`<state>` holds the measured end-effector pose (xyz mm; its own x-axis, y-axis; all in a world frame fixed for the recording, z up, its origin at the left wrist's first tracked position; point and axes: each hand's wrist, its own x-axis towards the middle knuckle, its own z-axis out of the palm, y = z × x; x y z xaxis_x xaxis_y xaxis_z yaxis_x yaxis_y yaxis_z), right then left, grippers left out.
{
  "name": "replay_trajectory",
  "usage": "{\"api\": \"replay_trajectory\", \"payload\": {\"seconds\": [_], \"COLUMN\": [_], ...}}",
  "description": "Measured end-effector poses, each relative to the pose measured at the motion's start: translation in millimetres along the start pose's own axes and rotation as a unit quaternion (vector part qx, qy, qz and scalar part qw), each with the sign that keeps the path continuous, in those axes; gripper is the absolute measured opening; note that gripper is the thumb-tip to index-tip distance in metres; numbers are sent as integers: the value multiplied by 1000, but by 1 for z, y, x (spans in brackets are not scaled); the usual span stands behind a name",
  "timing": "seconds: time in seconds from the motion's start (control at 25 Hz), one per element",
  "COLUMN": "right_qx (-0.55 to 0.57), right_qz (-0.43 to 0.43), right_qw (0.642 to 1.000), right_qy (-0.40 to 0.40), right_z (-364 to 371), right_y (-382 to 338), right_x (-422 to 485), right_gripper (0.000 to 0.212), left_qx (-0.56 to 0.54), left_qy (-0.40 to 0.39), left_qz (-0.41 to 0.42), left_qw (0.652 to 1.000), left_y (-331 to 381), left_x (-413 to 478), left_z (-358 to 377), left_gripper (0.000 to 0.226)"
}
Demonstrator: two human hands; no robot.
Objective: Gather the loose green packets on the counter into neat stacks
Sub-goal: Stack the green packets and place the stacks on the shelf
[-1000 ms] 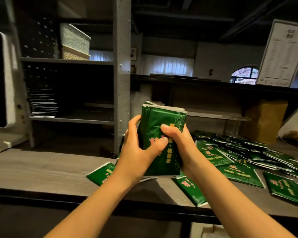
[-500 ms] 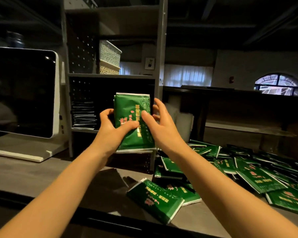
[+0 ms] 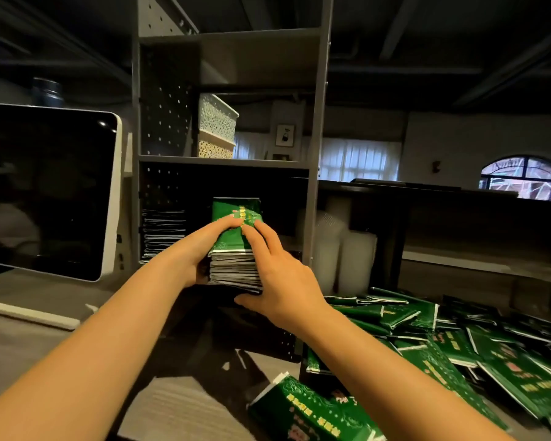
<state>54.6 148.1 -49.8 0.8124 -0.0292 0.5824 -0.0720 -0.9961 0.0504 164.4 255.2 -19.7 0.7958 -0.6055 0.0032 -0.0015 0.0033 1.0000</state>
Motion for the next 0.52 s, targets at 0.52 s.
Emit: {"api": "replay_trajectory", "payload": {"seconds": [0.52], "right_qx": [35], "right_qz": [10], "right_qw": [999], "right_qy": [30], "right_z": [23], "right_y": [-6], "right_x": [52], "right_gripper": [88], "left_qx": [59], "left_qy": [232], "left_qz": [249], "left_qw": [939], "left_y": [-62], "left_x": [9], "left_z": [-2], "left_gripper": [26]}}
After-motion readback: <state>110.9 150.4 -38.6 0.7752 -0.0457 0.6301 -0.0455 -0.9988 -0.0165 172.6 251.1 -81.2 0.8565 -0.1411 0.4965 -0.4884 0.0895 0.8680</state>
